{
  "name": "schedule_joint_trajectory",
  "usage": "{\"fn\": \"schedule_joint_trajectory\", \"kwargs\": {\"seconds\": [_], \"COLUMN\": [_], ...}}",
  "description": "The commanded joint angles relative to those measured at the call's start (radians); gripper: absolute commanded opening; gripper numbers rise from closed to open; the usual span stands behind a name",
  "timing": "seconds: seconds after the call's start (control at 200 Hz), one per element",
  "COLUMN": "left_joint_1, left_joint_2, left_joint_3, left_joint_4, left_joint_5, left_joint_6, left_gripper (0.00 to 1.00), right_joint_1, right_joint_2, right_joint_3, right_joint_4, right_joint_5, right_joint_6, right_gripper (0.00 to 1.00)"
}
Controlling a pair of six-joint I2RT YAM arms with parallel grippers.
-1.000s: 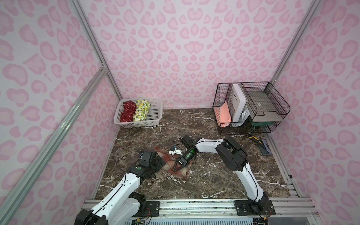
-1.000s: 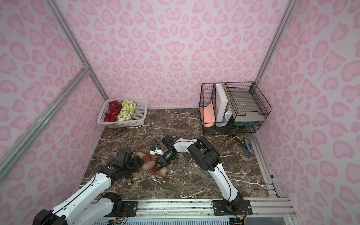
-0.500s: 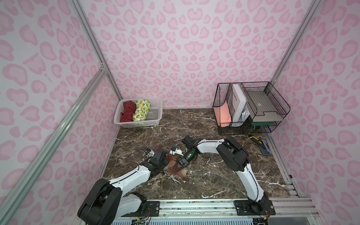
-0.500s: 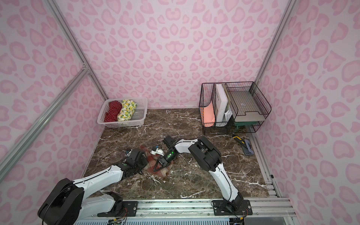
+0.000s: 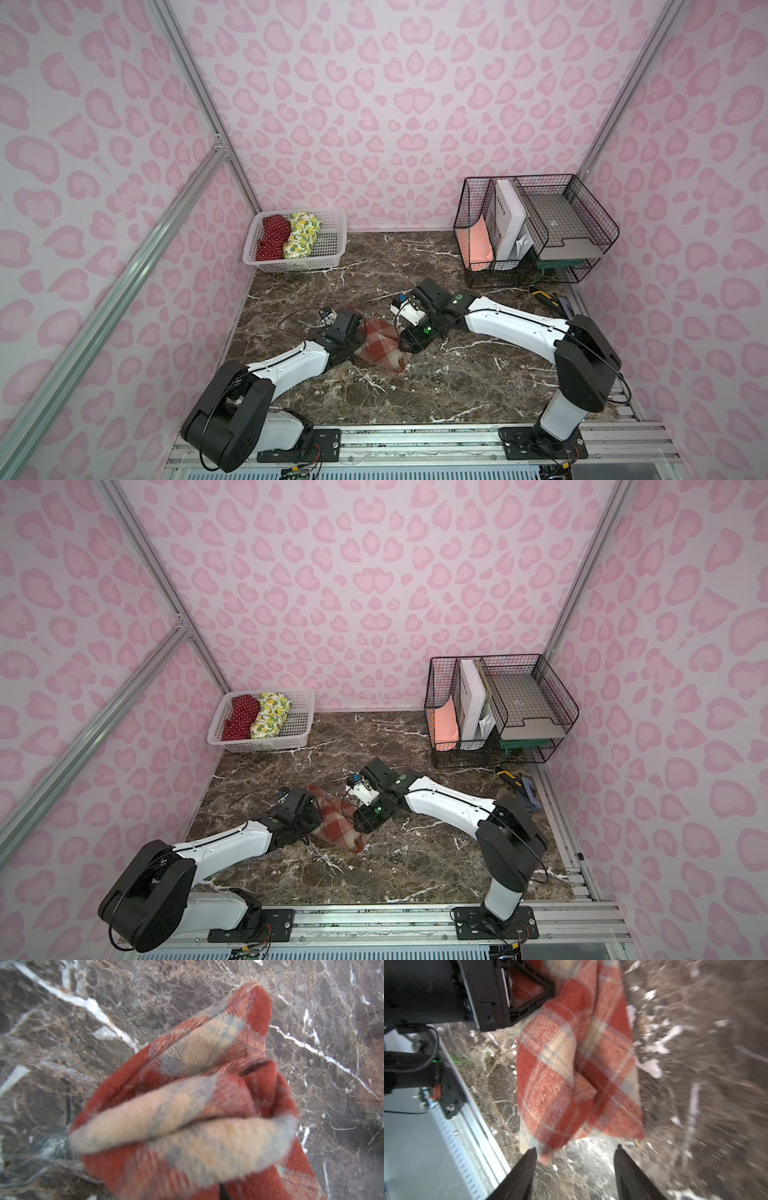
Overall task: Roll up the skirts
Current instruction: Roll the skirt at the center of the board.
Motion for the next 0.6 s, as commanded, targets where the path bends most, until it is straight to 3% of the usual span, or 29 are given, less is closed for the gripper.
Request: {"fn": "schedule_joint_trajectory", "kwargs": {"seconds": [0.0, 0.085, 0.165, 0.27, 0.485, 0.595], "left_joint_1": [-0.005, -0.008, -0.009, -0.009, -0.012, -0.014], "left_joint_2": [0.016, 0.01, 0.007, 0.002, 0.0, -0.001], "left_joint_3": [-0.002, 0.003, 0.008, 0.01, 0.007, 0.007], "left_joint_4": [-0.211, -0.221, -0.232, -0.24, -0.232, -0.226], "left_joint_5": [0.023, 0.023, 0.019, 0.019, 0.029, 0.036], "left_joint_6": [0.046, 0.046, 0.046, 0.041, 0.035, 0.041], "left_gripper": [0.0, 0.0, 0.0, 0.0, 0.0, 0.0], "right_joint_1": [0.101, 0.209, 0.259, 0.269, 0.254, 0.257], "right_joint_2": [-0.069, -0.087, -0.075, -0.031, 0.08, 0.125], "right_joint_3": [0.007, -0.005, -0.033, -0.064, -0.105, -0.101], "right_joint_4": [-0.016, 0.073, 0.167, 0.247, 0.318, 0.298], "right_joint_5": [0.303, 0.372, 0.335, 0.293, 0.323, 0.384], "right_joint_6": [0.007, -0.012, -0.032, -0.058, -0.12, -0.124], "right_gripper": [0.54, 0.48, 0.4, 0.39, 0.41, 0.51]}}
